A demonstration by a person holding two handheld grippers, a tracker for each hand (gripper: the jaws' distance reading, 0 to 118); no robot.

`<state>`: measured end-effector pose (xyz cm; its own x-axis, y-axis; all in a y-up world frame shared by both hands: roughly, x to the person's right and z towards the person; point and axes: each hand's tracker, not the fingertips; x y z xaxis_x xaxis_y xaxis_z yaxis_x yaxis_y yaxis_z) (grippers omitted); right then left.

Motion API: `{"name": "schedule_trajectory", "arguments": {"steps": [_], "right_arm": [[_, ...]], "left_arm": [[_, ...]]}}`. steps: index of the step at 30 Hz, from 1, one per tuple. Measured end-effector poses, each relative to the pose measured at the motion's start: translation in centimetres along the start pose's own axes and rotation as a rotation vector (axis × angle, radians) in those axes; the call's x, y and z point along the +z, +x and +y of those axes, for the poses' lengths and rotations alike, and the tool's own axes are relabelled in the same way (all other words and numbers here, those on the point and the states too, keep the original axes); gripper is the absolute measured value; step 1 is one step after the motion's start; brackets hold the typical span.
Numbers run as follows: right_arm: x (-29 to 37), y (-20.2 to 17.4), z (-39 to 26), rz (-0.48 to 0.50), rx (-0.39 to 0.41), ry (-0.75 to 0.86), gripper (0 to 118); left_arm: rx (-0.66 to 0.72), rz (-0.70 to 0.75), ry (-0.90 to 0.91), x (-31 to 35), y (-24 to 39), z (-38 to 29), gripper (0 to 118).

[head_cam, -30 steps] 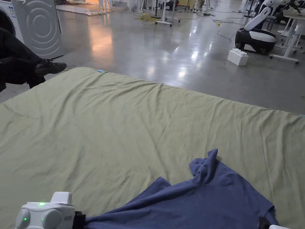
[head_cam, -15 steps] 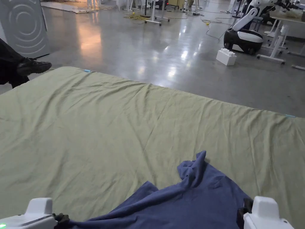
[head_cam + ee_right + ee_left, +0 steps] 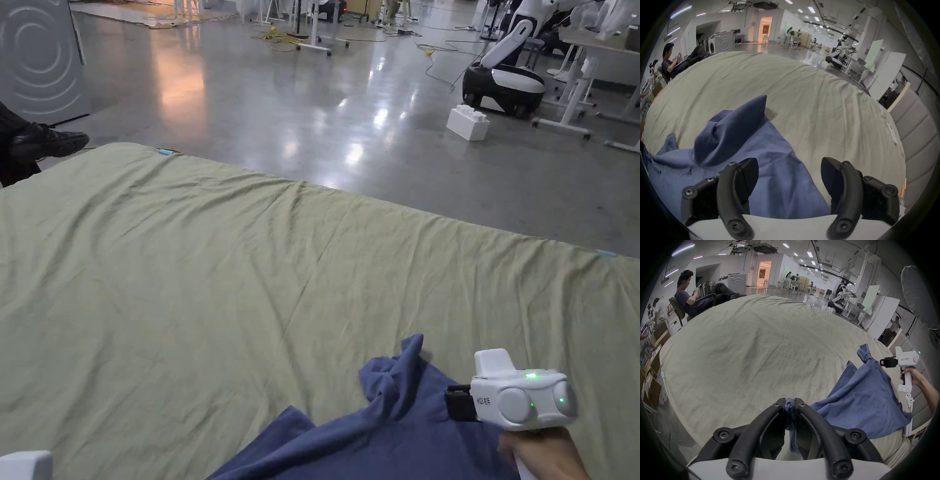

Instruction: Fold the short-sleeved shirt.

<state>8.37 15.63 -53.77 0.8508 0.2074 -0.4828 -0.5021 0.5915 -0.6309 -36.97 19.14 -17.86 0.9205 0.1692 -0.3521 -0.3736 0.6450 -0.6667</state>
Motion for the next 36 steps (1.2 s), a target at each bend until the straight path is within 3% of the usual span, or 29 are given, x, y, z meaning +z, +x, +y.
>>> {"name": "schedule_trajectory", "arguments": {"steps": [3,7,10,12,13,16,23,27,31,36], "right_arm": [[-2.0,-0.1,1.0,0.033,-0.039,-0.046,83],[-3.8,-1.1,1.0,0.059,0.015,-0.1,81],[-2.9,-1.3,1.0,0.088,-0.045,-0.089,50],[-2.9,-1.4,1.0,0.081,-0.036,-0.081,8],[-2.4,-1.5,0.8,0.073,-0.018,-0.07,5],[0.4,-2.1,0.2,0.011,0.003,0.003,5],[10.8,0.0,-0.8,-0.103,-0.125,0.259,5],[17.2,1.9,-1.2,-0.171,-0.136,0.366,5],[23.3,3.8,-1.4,-0.235,-0.177,0.464,5],[31.3,6.4,-0.8,-0.303,-0.239,0.58,5]], "left_arm": [[-0.012,0.018,-0.014,-0.3,0.1,-0.4,11],[0.003,0.022,-0.021,-0.5,-0.1,-0.6,11],[0.002,0.024,-0.023,-0.5,0.0,-0.7,11],[-0.004,0.024,-0.009,-0.4,0.0,-0.7,11],[-0.003,0.018,-0.011,-0.4,0.1,-0.6,11],[-0.002,0.008,0.022,0.1,0.4,-0.2,11],[-0.007,-0.055,0.135,2.6,1.0,2.0,11],[-0.04,-0.082,0.205,2.0,1.0,1.8,11],[-0.06,-0.12,0.279,4.6,3.4,4.1,11],[-0.111,-0.168,0.376,8.8,6.4,11.8,11]]}}
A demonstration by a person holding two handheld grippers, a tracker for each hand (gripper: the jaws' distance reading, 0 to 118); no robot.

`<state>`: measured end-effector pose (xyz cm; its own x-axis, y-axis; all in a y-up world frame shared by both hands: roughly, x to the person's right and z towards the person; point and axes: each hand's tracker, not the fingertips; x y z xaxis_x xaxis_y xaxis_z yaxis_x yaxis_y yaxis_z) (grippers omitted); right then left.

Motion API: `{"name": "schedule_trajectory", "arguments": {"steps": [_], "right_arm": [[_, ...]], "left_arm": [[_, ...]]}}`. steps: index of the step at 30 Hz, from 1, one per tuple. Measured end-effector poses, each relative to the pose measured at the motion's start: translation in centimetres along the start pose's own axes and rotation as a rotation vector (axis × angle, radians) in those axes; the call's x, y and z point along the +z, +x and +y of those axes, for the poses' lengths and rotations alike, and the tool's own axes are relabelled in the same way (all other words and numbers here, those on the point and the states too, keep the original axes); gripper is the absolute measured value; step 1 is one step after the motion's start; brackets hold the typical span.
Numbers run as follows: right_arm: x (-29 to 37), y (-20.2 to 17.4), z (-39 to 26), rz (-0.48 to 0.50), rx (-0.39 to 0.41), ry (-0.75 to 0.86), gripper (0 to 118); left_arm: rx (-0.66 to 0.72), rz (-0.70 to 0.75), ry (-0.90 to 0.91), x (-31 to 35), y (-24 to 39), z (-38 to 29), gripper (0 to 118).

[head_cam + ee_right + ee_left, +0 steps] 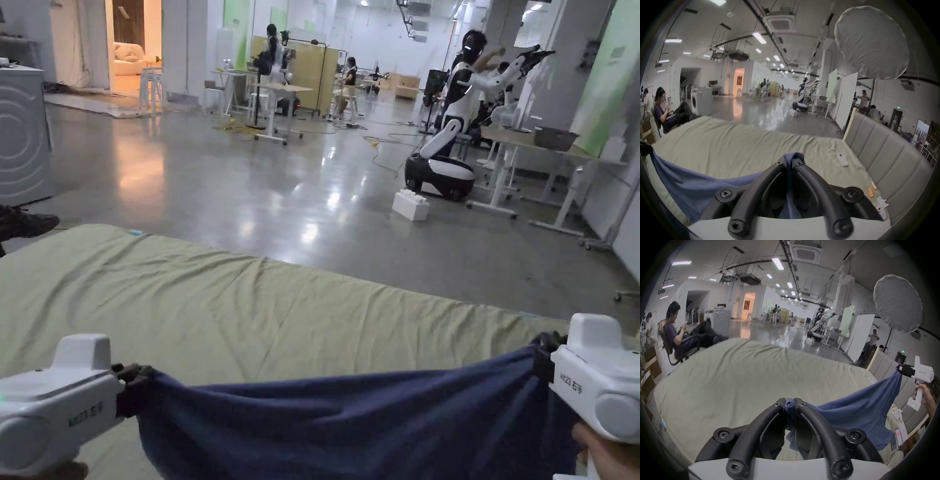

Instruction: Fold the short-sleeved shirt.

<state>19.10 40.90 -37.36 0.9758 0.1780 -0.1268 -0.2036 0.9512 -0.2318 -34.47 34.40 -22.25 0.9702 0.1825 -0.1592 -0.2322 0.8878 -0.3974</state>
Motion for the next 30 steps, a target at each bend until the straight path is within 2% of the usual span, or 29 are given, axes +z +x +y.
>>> {"name": "schedule_trajectory", "arguments": {"steps": [4,5,14,21,30], "right_arm": [[3.1,2.5,4.4,-0.065,0.049,0.12,5],[3.5,3.1,5.1,-0.063,0.012,0.087,5],[4.5,6.4,11.7,-0.161,-0.001,0.19,5],[1.3,7.1,17.1,-0.195,0.002,0.229,5],[-5.2,6.4,22.4,-0.228,0.045,0.28,5]], "left_arm": [[-0.05,-0.032,0.07,0.0,4.6,6.3,11],[-0.056,-0.033,0.079,0.1,5.8,7.7,11],[-0.146,-0.044,0.181,-1.8,10.6,19.7,11],[-0.18,-0.008,0.224,-4.4,11.4,26.4,11],[-0.185,0.054,0.257,-9.2,11.6,32.8,11]]}}
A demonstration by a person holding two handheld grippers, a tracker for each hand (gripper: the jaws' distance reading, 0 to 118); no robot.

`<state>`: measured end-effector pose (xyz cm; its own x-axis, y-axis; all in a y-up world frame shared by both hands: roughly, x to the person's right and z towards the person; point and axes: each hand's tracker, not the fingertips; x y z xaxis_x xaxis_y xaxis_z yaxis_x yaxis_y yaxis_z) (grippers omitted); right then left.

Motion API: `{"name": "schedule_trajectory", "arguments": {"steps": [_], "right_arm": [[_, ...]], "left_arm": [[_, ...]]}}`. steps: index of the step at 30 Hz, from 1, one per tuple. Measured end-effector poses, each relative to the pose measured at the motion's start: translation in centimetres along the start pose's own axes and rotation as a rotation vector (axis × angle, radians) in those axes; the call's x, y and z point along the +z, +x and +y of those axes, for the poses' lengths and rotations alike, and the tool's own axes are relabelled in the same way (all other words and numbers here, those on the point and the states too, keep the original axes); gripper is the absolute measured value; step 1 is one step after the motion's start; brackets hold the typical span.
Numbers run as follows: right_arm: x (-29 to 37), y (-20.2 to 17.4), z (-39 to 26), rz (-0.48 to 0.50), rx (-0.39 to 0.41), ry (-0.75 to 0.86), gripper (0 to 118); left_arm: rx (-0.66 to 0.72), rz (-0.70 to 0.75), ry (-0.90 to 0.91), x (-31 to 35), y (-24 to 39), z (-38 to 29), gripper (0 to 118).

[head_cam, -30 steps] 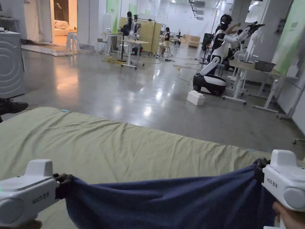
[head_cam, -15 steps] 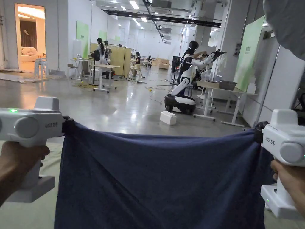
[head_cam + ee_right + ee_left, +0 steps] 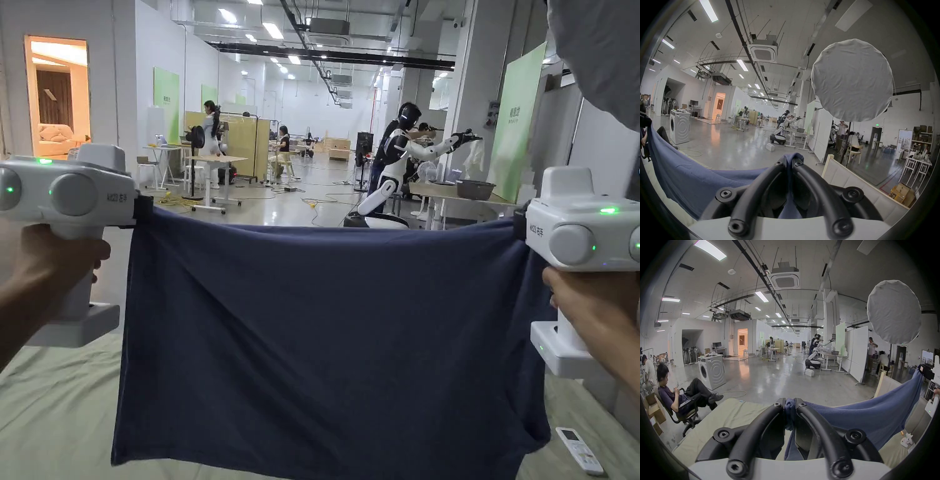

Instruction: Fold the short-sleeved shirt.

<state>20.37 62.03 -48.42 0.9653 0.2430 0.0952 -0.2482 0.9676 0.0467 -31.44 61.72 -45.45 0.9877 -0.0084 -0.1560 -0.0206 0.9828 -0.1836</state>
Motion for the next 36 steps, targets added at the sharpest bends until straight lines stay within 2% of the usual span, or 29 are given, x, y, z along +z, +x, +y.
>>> {"name": "schedule_trajectory", "arguments": {"steps": [4,8,15,23,28,32,36], "right_arm": [[-1.6,-0.4,0.8,-0.01,-0.01,0.048,5],[-0.4,-1.2,0.7,-0.011,0.016,0.089,5],[3.5,-2.5,-5.0,0.017,0.044,0.018,5],[12.6,-3.0,-14.4,0.05,0.107,-0.074,5],[19.8,-3.1,-18.4,0.051,0.114,-0.115,5],[24.8,-2.6,-20.8,0.048,0.088,-0.174,5],[30.0,-2.4,-23.6,0.081,0.086,-0.255,5]], "left_arm": [[-0.003,0.015,0.035,-1.8,-0.4,1.1,11],[-0.004,0.019,0.045,-1.6,-0.6,0.3,11],[-0.015,-0.006,-0.008,0.3,-0.9,-7.1,11],[0.016,-0.046,-0.095,6.8,-1.7,-19.1,11],[0.044,-0.072,-0.125,12.0,-2.5,-24.7,11],[0.053,-0.087,-0.148,15.7,-3.2,-27.5,11],[0.054,-0.099,-0.169,19.7,-3.9,-31.0,11]]}}
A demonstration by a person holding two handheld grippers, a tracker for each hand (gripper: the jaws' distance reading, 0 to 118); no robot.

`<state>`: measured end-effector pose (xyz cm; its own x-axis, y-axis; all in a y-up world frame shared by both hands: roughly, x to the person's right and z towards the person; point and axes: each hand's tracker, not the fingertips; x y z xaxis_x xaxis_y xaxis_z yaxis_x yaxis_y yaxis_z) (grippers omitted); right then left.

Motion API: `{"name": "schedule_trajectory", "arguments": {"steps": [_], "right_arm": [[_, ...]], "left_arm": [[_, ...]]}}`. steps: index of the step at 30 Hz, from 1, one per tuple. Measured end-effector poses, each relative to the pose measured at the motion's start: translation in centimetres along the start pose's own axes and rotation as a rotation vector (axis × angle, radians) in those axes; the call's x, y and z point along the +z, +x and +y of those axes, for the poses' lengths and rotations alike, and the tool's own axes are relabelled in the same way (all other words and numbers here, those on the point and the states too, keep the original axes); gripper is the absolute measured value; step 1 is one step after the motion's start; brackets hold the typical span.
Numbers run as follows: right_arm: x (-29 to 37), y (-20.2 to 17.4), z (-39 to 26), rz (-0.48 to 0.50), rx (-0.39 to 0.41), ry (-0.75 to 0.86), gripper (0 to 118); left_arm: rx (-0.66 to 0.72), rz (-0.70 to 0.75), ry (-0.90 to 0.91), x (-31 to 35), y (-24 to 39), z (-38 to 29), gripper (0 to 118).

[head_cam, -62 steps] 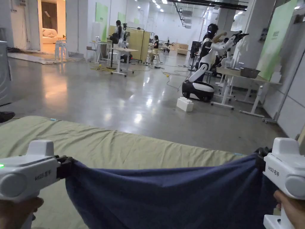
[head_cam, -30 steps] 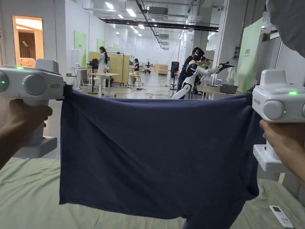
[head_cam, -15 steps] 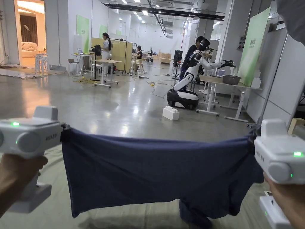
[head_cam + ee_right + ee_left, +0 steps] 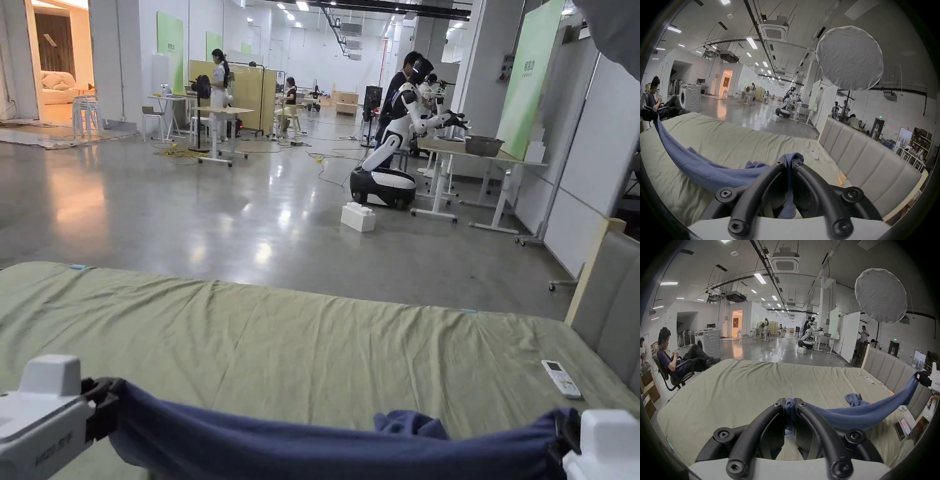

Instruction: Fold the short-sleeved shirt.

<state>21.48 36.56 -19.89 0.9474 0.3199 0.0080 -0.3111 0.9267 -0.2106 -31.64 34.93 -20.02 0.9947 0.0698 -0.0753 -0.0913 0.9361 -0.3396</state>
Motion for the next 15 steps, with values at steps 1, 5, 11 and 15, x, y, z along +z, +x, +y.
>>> {"name": "schedule_trajectory", "arguments": {"steps": [1,5,11,15], "right_arm": [[1.3,-0.3,-1.3,0.004,0.006,-0.025,5],[4.7,-1.7,-5.6,0.021,0.048,-0.095,5],[7.2,-3.8,-12.2,0.082,0.046,-0.298,5],[6.2,-5.3,-15.8,0.12,0.063,-0.431,5]], "left_arm": [[0.003,-0.001,-0.01,0.9,-0.1,-1.0,11],[-0.036,0.003,-0.07,3.5,-0.7,-5.2,11],[-0.029,0.003,-0.25,5.2,-1.5,-12.1,11],[-0.068,0.027,-0.369,4.1,-1.0,-15.5,11]]}}
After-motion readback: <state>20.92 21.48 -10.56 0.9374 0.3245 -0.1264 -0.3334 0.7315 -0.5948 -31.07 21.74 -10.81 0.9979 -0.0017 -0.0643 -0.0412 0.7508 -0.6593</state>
